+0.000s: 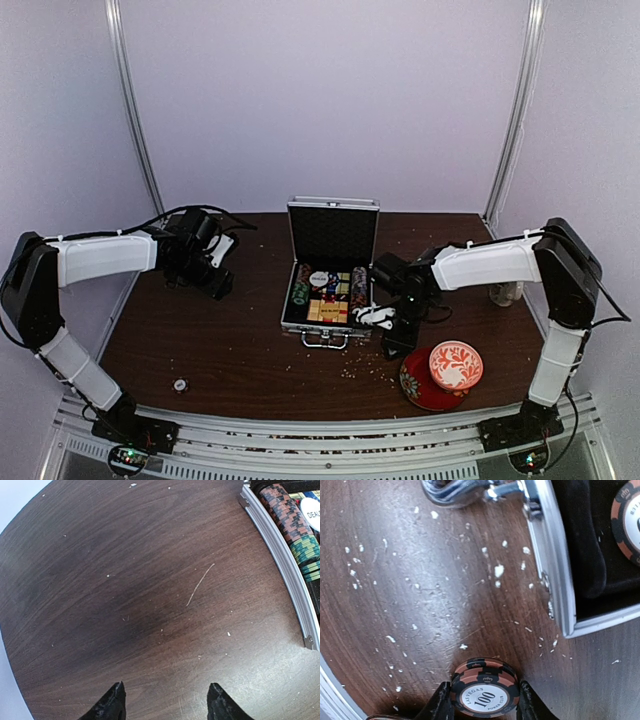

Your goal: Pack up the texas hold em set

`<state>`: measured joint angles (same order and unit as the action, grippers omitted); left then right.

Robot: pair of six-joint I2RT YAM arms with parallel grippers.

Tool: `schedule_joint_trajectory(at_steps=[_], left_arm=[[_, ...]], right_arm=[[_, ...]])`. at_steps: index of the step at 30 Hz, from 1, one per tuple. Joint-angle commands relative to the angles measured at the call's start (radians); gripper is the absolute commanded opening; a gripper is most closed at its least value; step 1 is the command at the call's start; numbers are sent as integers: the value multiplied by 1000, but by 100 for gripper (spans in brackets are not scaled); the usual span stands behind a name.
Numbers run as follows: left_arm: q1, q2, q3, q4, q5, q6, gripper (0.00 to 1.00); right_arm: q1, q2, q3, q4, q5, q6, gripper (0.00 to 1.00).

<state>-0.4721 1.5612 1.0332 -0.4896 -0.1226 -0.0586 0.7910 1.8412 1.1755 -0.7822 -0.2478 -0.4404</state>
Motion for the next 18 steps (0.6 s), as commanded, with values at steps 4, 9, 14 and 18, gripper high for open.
schedule_joint_trajectory(at_steps=[4,9,14,18], left_arm=[[10,10,18,6,6,11,56],[9,14,19,6,9,14,56],[9,13,18,6,8,13,56],[10,13,18,6,10,14,56]], right_arm=[[21,-39,87,-89,-27,3,25],[25,-46,137,-118,-22,3,25],[24,-14,92,-102,32,-13,26],[23,-6,50,-77,71,-15,29]])
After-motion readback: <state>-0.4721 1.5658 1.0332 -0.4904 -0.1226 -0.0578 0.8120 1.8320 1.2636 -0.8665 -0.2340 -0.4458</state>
